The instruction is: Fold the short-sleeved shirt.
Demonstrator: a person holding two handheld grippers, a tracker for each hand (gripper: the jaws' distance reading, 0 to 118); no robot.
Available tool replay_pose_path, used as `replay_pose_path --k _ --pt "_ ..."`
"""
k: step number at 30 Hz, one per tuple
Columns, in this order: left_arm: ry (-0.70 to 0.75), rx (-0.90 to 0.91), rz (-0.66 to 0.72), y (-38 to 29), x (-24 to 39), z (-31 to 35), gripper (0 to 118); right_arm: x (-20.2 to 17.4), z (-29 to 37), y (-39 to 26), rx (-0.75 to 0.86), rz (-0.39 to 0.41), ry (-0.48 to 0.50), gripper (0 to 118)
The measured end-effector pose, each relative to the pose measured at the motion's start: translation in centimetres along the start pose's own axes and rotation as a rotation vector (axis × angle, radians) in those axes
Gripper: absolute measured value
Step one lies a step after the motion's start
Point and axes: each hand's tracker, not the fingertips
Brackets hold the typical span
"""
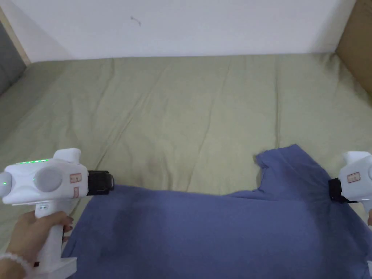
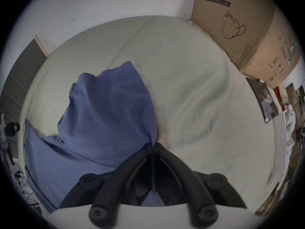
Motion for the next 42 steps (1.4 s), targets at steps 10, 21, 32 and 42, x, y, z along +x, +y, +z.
replay_pose_path --k 10,21,32,42 --pt "0.057 -0.079 -0.020 3.1 2.8 -4.3 19 -0.2 -0.1 0.1 -0.004 0.008 -0.001 1" --pt "-0.050 -0.015 -0.033 1.1 1.9 4.4 2 -0.2 6.1 0.4 0.084 0.015 0.035 1" --pt "-0.110 0.138 -0.084 -7.4 -0.2 19.5 2 0.9 20.3 -9.2 0.221 0.034 0.053 1" --pt "-0.086 -0.001 -0.009 -21.3 -3.1 20.3 2 0.8 20.3 -29.2 0.029 -0.059 0.069 1"
